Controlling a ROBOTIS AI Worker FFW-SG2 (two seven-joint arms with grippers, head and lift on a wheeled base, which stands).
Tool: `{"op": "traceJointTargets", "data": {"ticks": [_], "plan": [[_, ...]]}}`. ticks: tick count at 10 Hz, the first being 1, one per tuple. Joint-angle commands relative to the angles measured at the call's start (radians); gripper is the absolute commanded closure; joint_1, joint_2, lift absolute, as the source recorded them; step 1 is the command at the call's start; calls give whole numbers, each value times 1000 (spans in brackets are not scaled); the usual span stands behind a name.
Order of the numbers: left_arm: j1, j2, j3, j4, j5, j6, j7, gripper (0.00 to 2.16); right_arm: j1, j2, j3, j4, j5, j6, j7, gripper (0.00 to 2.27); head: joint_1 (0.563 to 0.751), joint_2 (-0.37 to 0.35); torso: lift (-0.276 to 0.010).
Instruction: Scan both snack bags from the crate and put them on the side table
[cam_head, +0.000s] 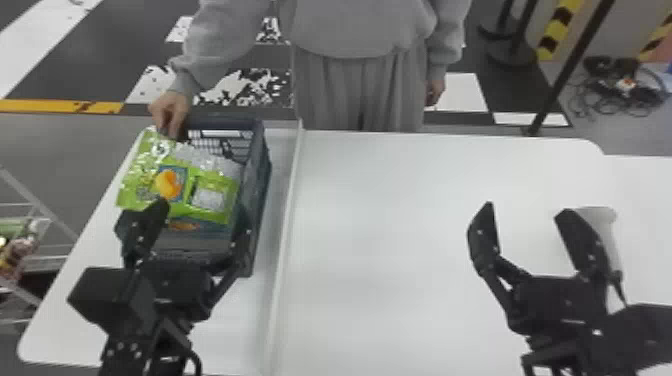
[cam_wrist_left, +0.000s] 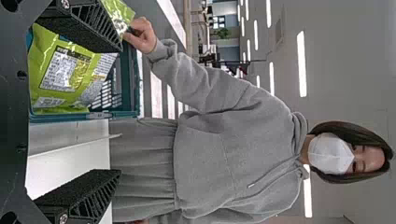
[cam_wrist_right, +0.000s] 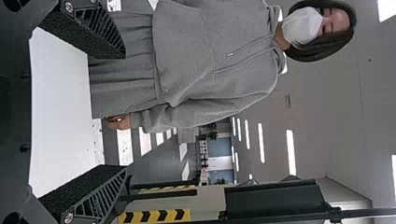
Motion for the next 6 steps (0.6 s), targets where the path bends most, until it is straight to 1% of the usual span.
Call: {"op": "traceJointTargets", "data": {"ticks": [1,2,3,4,5,6], "plan": [[0,0,0,1,0,0,8,70,0,0,0,2,0,1,0,87,695,23,-87],[0,0,3,1,0,0,8,70,-2,0,0,2,0,1,0,87,695,26,-87],[0,0,6,4,2,-15,31,76,-2,0,2,5,3,1,0,87,695,28,-87],[0,-2,5,15,0,-77,105,70,-2,2,3,5,3,1,0,87,695,37,-87],[2,-2,15,24,0,-107,115,73,-2,2,3,5,3,1,0,87,695,50,-87],[2,-2,35,30,2,-129,108,76,-3,2,5,6,3,1,0,87,695,67,-87]]}}
